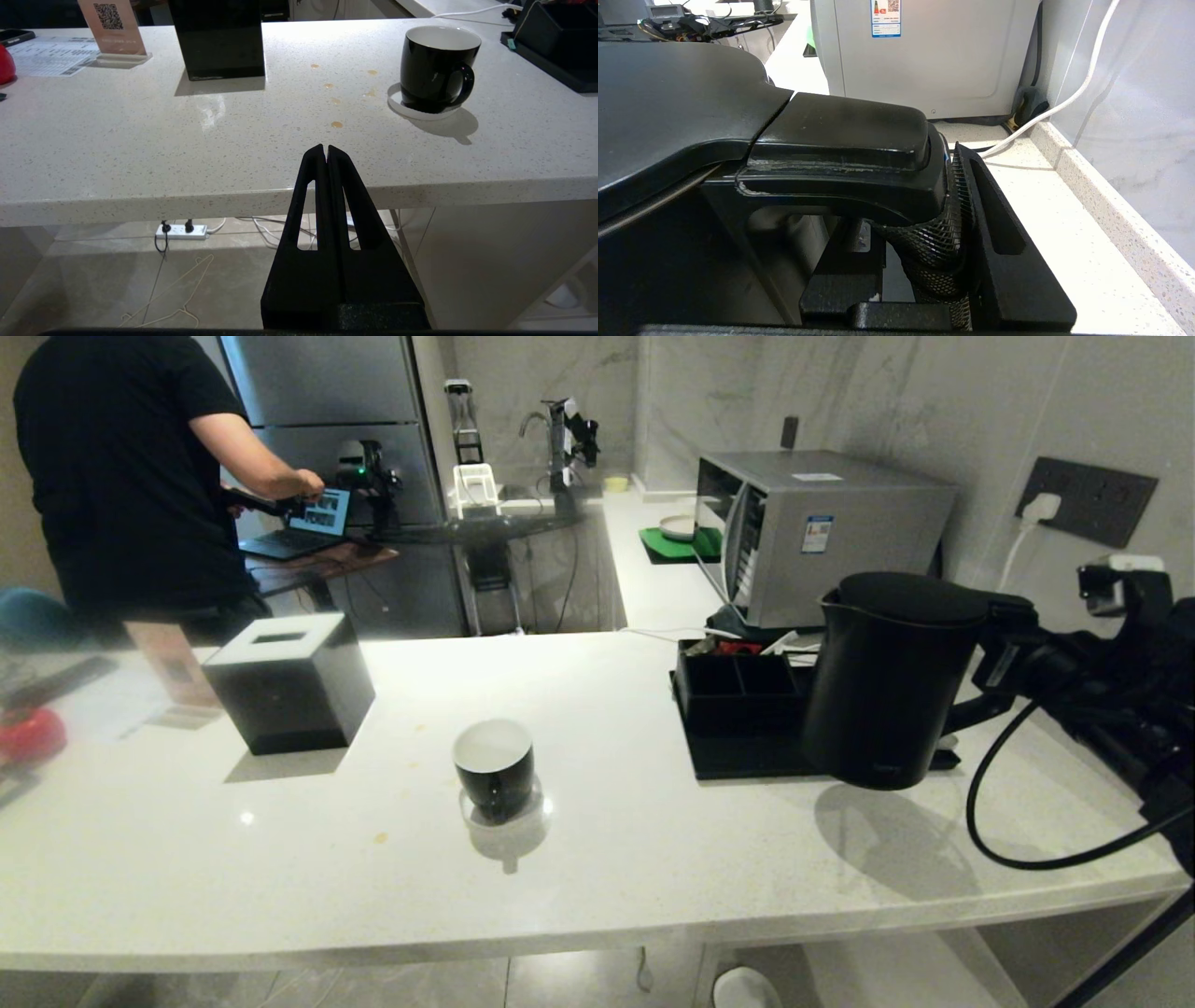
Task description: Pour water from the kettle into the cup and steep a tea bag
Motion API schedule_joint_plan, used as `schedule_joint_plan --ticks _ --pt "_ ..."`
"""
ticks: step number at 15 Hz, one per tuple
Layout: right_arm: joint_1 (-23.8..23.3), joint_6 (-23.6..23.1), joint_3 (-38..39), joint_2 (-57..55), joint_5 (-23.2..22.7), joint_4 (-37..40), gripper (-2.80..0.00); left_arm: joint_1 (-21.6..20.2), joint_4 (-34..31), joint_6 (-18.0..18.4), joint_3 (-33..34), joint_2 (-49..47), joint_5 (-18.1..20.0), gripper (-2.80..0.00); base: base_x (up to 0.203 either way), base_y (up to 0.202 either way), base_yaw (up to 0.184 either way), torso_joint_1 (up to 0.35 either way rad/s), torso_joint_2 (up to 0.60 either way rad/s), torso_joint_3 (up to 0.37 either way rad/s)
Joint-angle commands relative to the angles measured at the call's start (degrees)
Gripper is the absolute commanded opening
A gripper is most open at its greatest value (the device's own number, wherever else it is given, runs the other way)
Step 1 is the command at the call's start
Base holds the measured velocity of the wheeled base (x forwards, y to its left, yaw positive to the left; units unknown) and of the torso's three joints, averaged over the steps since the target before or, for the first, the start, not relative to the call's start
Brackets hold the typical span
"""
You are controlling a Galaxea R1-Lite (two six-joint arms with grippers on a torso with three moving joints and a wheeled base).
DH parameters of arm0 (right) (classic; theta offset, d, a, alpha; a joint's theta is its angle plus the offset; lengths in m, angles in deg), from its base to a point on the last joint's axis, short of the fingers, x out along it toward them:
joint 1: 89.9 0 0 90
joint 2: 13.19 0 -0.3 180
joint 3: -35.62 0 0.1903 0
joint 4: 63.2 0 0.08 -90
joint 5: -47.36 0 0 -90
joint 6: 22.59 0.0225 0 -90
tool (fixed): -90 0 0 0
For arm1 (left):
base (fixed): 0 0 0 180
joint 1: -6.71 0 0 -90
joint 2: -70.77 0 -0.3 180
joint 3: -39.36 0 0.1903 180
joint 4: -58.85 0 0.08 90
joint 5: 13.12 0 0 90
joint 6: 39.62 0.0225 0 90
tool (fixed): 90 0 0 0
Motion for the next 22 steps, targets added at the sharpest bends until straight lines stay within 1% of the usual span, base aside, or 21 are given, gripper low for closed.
schedule_joint_plan --ticks 1,13,17,22 --pt "0.4 0.0 0.0 0.1 0.0 -0.5 -2.80 0.0 0.0 0.0 0.0 -0.1 0.0 -2.80 0.000 0.000 0.000 0.000 0.00 0.000" --pt "0.9 -0.1 0.6 0.9 0.2 -0.4 -2.80 0.0 0.0 -0.1 0.0 -0.1 0.0 -2.80 0.000 0.000 0.000 0.000 0.00 0.000" --pt "0.9 -0.9 0.6 0.9 0.1 -0.4 -2.80 0.0 0.0 -0.1 0.0 -0.1 0.0 -2.80 0.000 0.000 0.000 0.000 0.00 0.000" --pt "0.9 -1.1 0.7 0.9 0.1 -0.4 -2.80 0.0 0.0 -0.1 0.0 -0.1 0.0 -2.80 -0.001 0.168 -0.002 0.003 0.00 0.002"
